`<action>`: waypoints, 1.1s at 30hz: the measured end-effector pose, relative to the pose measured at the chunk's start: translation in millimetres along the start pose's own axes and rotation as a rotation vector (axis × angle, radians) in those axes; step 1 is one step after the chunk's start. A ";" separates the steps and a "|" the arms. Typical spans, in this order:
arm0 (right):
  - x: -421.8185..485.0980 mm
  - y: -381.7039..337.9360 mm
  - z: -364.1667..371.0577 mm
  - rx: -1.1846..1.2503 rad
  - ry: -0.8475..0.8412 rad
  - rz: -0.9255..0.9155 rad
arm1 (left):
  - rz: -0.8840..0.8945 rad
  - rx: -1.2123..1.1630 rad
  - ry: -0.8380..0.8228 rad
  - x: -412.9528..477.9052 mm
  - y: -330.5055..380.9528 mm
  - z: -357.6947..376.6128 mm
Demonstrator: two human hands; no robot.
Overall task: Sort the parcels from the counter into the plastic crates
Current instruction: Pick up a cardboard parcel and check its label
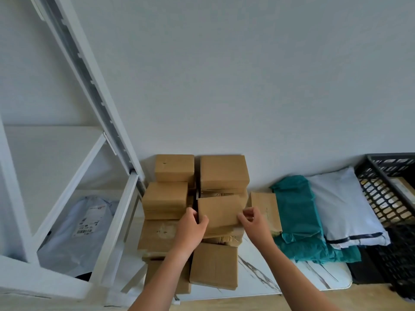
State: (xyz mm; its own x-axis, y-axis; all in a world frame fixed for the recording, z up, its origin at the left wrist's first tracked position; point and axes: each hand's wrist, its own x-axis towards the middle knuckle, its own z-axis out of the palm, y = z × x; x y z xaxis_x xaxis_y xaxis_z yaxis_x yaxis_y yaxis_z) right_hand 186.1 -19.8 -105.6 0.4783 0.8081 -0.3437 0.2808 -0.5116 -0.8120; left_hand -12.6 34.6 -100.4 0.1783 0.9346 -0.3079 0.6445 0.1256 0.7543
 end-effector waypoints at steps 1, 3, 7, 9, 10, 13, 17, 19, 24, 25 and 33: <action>4.5 -5.7 -3.6 0.005 0.021 -0.009 | 0.033 0.007 0.045 3.2 2.3 -2.0; 17.5 -27.3 -17.1 0.027 0.106 -0.037 | 0.114 -0.014 0.148 13.7 16.5 -11.6; 59.9 -71.1 -34.8 -0.001 0.121 -0.051 | 0.137 -0.015 0.178 53.7 58.0 -27.8; 81.6 -83.2 -33.4 -0.029 0.050 0.013 | 0.087 -0.007 0.135 75.8 74.7 -29.2; 89.2 -86.0 -31.1 -0.040 0.012 0.045 | 0.064 -0.011 0.115 84.2 81.1 -27.8; 98.8 -84.9 -24.8 -0.046 -0.054 0.082 | 0.030 0.025 0.110 98.9 93.7 -21.6; 90.6 -89.3 -28.8 0.076 -0.021 0.108 | 0.053 0.030 0.103 93.4 104.0 -21.3; 84.6 -96.9 -38.2 0.167 0.021 0.112 | 0.088 0.008 0.114 89.3 108.4 -24.6; 55.7 -122.6 -81.1 0.340 0.056 0.023 | 0.235 -0.110 0.223 65.9 133.1 -44.2; 46.9 -129.3 -91.7 0.385 0.055 -0.013 | 0.271 -0.162 0.252 56.9 140.0 -50.3; -35.1 -161.7 -152.6 0.634 0.094 -0.439 | 0.701 -0.340 0.579 -36.1 195.8 -83.5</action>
State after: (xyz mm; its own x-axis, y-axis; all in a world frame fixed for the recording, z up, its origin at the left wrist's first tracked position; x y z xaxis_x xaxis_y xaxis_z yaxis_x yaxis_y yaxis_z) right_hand 250.9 -10.0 109.7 0.5098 0.8555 0.0906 -0.0552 0.1376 -0.9889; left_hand 45.0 53.2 106.8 -0.0126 0.8417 0.5399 0.2660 -0.5176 0.8132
